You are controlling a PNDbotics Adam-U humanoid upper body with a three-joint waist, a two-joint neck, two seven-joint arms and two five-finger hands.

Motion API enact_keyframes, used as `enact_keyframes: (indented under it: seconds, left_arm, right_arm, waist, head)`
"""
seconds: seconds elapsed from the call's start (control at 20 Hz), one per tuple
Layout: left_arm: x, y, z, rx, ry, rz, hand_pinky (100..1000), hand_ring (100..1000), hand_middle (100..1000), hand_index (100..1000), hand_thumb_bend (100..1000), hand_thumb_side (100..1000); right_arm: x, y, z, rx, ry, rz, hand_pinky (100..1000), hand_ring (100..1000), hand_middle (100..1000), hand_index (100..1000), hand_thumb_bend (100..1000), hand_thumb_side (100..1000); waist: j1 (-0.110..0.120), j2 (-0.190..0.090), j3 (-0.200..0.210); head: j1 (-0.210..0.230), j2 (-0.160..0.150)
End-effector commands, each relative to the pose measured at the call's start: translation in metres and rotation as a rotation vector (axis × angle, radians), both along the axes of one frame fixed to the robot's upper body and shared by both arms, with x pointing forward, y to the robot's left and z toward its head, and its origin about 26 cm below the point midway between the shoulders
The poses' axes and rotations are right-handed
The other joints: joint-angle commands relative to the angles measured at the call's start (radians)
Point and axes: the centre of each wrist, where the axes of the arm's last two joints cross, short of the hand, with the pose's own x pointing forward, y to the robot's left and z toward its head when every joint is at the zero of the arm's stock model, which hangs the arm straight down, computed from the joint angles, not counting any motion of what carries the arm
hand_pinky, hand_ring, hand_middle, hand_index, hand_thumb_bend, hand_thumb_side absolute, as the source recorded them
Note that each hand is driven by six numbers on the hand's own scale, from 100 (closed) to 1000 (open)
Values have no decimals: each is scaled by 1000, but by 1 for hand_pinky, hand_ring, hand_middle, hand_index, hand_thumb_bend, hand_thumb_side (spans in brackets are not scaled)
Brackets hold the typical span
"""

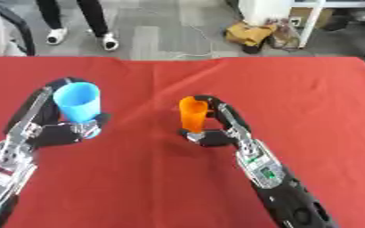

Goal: Pour the contents of one cup into another cup.

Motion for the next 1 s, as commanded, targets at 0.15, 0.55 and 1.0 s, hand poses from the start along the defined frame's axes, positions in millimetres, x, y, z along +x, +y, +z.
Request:
enact_keyframes:
  seconds: [0.15, 0.55, 1.0]
  left_arm:
    - [-1, -4, 11, -13, -32, -20, 429, 457, 490, 676, 522, 100]
    - [-1, -2, 8, -11, -27, -14, 430, 457, 491, 677, 521, 100]
    - [-1, -1, 7, -11, -30, -13, 431, 458, 491, 677, 522, 100]
  right_arm:
    - [6, 3, 6, -10, -20, 9, 815, 869, 790, 865, 570, 100]
    - [5, 4, 19, -40, -88, 5, 803, 859, 782, 860, 545, 100]
    - [-1, 10, 49, -85, -214, 20, 797, 852, 794, 870, 548, 100]
  waist:
    - [3, -13, 3]
    - [-5, -17, -1]
    - [-16, -21, -10]
  head:
    - [-6, -9]
    - [-4, -5]
    - [-1, 0]
